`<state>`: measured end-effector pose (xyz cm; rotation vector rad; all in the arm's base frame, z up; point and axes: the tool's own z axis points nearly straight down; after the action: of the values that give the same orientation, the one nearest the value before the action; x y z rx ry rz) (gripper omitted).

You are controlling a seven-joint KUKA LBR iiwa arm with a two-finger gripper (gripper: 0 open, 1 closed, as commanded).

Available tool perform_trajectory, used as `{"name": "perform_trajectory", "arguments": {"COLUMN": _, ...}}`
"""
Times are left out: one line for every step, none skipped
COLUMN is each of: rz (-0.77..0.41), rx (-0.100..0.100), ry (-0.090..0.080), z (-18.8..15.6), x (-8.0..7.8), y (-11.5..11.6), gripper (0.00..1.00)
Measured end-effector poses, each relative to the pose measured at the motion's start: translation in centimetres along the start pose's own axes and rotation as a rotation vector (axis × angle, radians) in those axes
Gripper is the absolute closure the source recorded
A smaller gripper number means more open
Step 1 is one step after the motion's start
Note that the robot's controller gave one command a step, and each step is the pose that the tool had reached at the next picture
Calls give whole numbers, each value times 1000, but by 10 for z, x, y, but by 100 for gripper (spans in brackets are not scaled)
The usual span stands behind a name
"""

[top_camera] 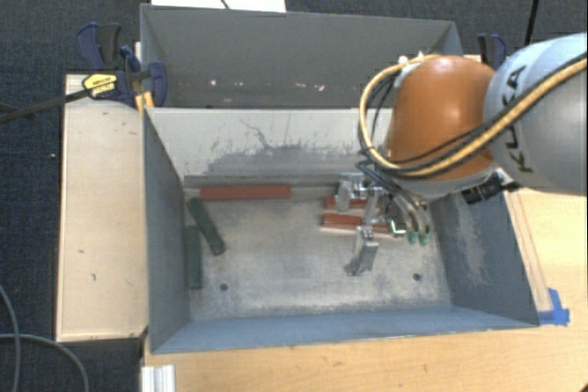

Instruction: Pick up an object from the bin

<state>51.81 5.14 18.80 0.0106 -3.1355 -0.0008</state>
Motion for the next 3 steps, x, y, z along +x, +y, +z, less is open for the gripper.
{"name": "perform_trajectory", "arguments": {"rz": 2, "rx": 0, "ry": -8, "z": -4, "x": -2, "y": 0, "gripper": 0}}
{"name": "perform_trajectory", "arguments": {"rz": -34, "rx": -1, "ry": -15, "z": 39, "x": -17, "y": -38, "gripper": 0}}
{"name": "perform_trajectory", "arguments": {"rz": 62, "rx": 1, "ry": -9, "z": 84, "x": -3, "y": -48, "gripper": 0}}
